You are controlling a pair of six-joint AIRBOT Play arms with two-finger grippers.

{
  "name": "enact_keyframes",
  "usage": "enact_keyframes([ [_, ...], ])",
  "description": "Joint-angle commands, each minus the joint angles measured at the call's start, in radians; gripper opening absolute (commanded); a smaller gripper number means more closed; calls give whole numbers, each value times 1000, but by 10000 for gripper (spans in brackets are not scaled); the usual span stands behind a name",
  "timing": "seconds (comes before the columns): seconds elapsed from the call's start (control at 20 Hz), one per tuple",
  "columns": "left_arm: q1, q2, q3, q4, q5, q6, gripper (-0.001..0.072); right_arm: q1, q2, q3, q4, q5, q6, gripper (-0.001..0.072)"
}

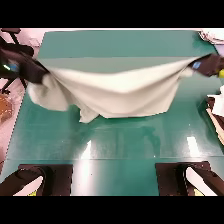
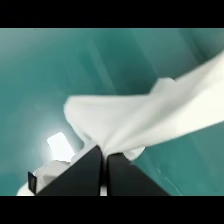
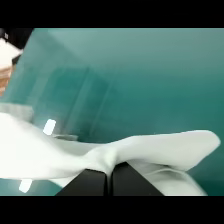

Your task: Fold the shirts.

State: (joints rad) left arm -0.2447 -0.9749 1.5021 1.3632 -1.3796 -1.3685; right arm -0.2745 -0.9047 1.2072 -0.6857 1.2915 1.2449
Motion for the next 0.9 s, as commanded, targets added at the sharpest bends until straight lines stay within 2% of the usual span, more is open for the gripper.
enact_keyframes([
  [0.0, 0, 2, -239, -110, 64, -10, 28, 59, 0, -171, 2, -96, -48, 25],
  [0.15, 0, 2, -417, -122, 270, -2, 28, 100, -32, -278, 2, -257, -62, 25],
  [0.35, 0, -25, -525, -124, 593, 93, 28, 116, -156, -323, 5, -393, -66, 25],
  [0.5, 0, -75, -525, -122, 703, 142, 28, 115, -270, -287, 4, -379, -66, 25],
  [0.65, 0, -140, -525, -121, 681, 159, 28, 115, -366, -241, 3, -345, -65, 32],
  [0.7, 0, -159, -525, -117, 652, 175, 28, 115, -387, -228, 2, -336, -65, 135],
  [0.75, 0, -173, -524, -111, 631, 173, 44, 114, -404, -215, 2, -331, -65, 422],
  [0.8, 0, -181, -524, -97, 614, 172, 305, 111, -415, -199, 2, -327, -65, 574],
  [0.85, 0, -181, -521, -83, 599, 156, 594, 102, -418, -182, 2, -319, -65, 575],
])
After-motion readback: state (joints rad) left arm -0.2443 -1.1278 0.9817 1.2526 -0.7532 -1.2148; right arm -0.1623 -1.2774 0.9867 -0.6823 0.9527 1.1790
